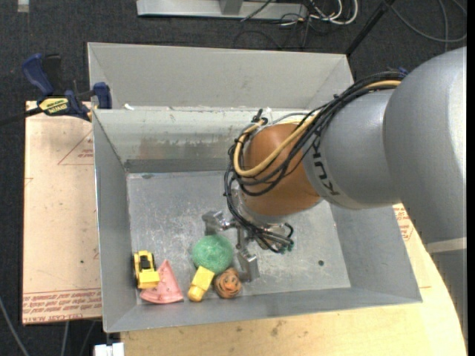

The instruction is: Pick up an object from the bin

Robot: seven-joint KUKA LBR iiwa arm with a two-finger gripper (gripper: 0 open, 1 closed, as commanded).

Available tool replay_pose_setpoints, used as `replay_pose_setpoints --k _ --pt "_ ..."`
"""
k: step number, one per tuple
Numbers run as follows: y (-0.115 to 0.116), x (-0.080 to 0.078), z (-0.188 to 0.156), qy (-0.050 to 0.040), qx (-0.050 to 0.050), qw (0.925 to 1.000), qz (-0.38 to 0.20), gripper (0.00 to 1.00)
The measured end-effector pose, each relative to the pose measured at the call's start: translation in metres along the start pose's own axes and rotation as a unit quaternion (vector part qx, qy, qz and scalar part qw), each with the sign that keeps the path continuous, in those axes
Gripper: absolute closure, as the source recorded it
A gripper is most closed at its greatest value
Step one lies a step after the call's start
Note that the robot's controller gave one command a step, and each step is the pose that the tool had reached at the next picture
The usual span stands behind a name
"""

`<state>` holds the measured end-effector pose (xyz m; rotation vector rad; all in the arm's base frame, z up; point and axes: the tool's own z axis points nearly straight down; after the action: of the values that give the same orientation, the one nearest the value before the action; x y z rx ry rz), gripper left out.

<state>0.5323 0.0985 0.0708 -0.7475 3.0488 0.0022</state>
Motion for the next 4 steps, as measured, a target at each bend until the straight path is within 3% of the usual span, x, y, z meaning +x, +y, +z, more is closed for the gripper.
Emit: replay_pose_setpoints --k 1,4 --pt "0.0211 0.0032 0.0004 -0.0019 0.001 0.9930 -0.118 1.00" --pt "0.0211 0.0032 0.0004 -0.0018 0.001 0.9929 -0.119 1.00"
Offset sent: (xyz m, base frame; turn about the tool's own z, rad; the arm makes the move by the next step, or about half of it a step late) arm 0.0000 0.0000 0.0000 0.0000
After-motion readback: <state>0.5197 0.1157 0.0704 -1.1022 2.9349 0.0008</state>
